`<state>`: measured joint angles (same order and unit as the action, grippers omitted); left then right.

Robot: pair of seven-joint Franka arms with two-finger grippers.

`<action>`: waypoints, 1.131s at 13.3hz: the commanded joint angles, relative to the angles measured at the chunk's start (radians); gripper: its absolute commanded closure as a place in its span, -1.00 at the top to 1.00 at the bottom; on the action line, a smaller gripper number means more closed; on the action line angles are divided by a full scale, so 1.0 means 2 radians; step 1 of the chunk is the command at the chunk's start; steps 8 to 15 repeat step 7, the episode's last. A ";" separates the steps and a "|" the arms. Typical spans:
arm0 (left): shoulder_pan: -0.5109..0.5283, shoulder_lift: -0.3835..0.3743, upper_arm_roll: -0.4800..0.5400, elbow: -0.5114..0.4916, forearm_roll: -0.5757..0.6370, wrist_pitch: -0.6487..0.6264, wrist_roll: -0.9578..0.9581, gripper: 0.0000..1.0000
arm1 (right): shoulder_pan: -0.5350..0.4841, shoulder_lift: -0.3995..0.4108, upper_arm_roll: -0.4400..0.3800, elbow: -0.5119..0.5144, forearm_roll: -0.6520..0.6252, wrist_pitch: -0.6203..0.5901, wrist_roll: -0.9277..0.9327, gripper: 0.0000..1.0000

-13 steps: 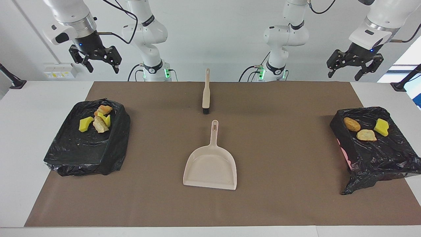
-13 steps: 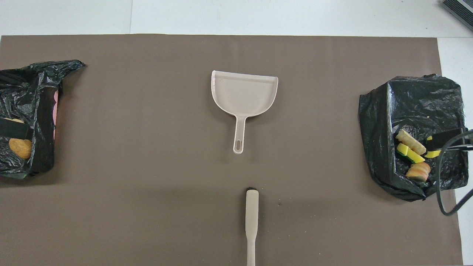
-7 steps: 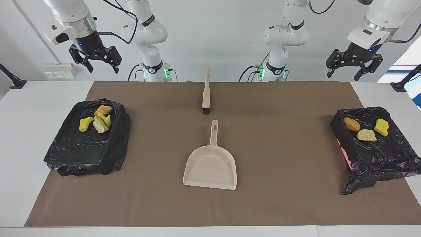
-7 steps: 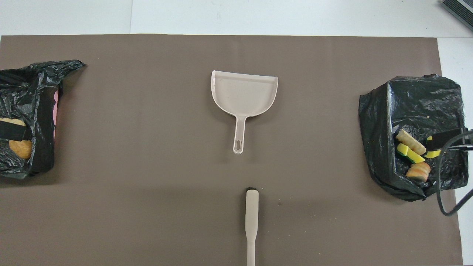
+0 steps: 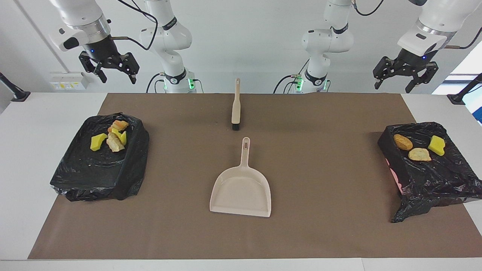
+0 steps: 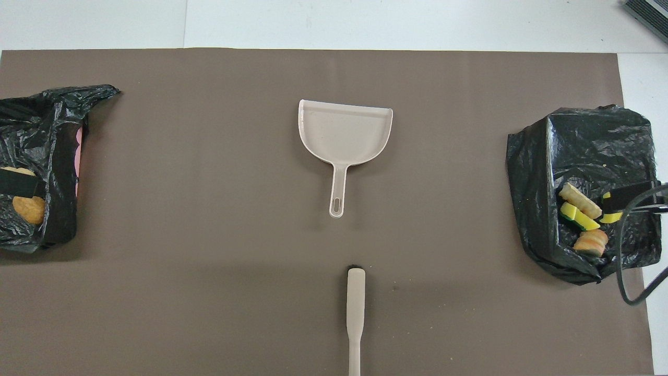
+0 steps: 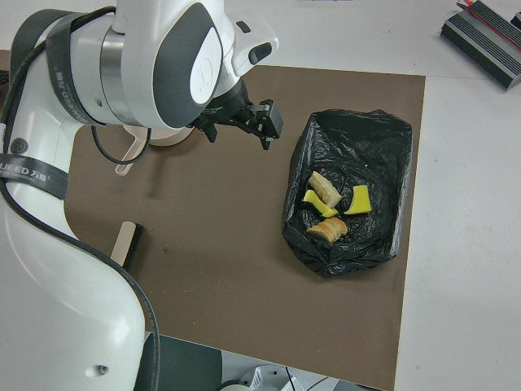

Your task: Sweep and dump trash in bin

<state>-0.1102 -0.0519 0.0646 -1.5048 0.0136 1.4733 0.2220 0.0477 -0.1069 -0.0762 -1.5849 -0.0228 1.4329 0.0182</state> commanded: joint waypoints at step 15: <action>0.041 -0.009 -0.045 -0.008 0.000 0.001 0.004 1.00 | -0.006 0.001 0.003 0.004 -0.003 -0.012 -0.014 1.00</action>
